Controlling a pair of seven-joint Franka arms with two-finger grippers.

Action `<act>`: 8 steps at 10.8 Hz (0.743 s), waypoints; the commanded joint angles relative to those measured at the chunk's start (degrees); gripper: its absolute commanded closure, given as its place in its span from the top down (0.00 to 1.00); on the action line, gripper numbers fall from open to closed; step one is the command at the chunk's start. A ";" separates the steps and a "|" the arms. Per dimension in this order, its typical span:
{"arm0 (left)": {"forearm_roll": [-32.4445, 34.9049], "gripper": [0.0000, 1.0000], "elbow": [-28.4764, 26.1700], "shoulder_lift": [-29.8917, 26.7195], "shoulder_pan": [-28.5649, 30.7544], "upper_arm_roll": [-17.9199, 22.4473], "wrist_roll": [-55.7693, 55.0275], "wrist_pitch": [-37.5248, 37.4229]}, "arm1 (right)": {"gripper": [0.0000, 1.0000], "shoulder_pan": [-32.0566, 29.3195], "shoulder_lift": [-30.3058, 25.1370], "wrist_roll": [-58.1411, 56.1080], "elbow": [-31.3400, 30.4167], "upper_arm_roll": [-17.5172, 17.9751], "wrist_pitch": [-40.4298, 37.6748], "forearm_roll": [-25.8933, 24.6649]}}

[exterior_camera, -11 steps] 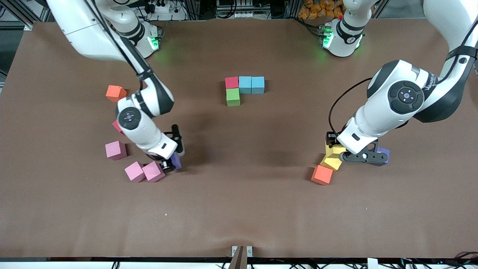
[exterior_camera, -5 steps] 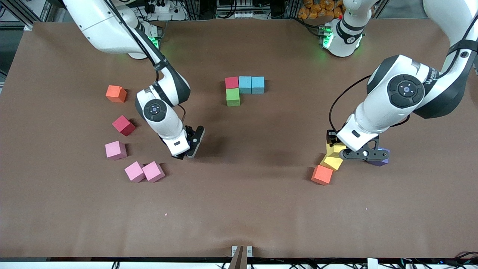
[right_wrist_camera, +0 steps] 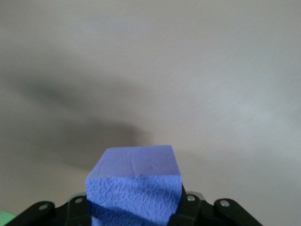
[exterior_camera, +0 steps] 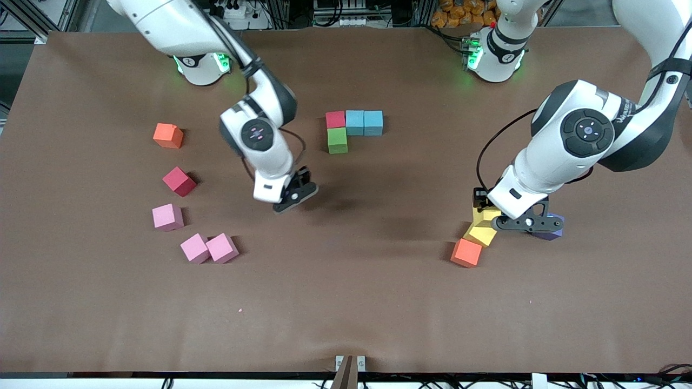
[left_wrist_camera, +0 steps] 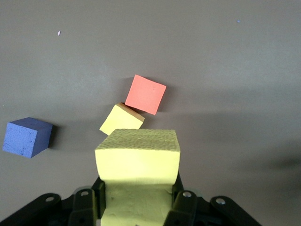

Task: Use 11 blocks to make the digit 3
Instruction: 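Lift yellow with the left gripper while the right gripper carries blue mid-table, then lower the blue block under the green block with the right gripper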

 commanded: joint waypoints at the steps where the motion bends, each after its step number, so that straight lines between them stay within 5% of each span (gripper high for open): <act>1: -0.68 0.53 0.04 -0.39 0.38 0.02 0.70 -0.72 | 0.29 3.43 -0.53 18.70 -1.43 -0.24 1.54 0.77; 8: -0.68 0.53 0.04 0.40 0.21 0.11 0.70 -0.63 | 0.29 7.48 4.30 29.55 -1.08 0.38 6.28 6.22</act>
